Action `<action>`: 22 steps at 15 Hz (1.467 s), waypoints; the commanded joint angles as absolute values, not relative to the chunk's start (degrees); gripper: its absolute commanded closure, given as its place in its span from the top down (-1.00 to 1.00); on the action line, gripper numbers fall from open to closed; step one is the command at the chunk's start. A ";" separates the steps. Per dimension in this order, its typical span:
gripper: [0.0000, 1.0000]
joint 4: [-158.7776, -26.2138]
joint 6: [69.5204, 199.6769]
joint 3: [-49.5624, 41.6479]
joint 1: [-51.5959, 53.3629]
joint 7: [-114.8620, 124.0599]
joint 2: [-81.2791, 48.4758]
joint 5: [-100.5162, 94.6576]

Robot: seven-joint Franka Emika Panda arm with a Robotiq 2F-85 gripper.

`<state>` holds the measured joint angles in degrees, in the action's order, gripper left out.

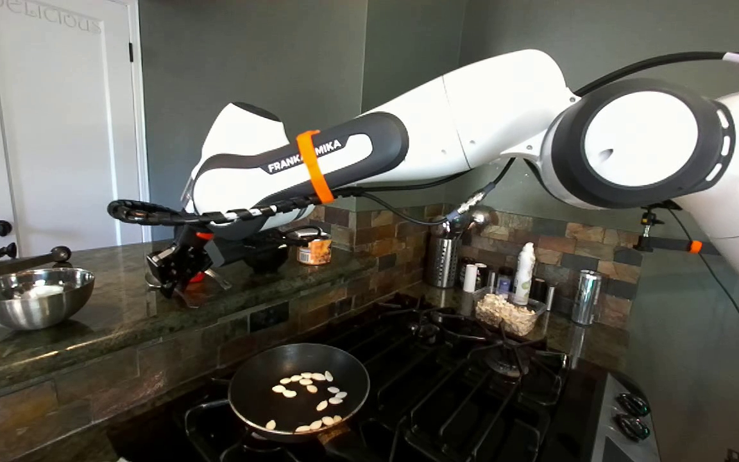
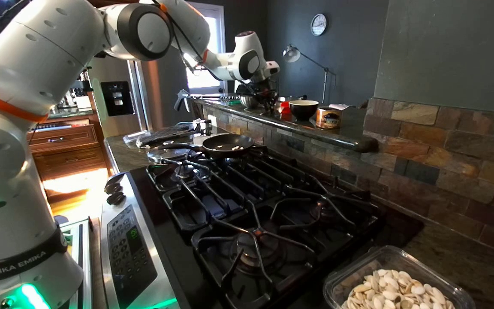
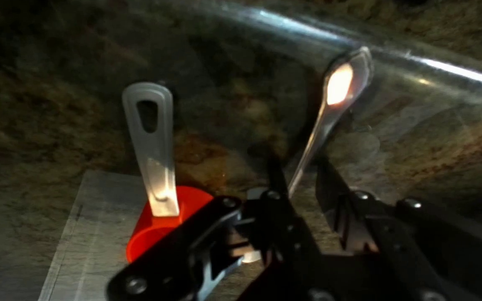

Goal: Use the silver spoon to put some contents from the pan in the black and white bowl then place the spoon back on the counter.

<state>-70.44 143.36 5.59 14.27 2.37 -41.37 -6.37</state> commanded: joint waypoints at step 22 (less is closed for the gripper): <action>-0.97 -74.21 138.65 9.00 13.64 -8.07 -35.85 -4.39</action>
<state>-70.04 141.39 7.08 14.10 -4.79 -39.77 -4.99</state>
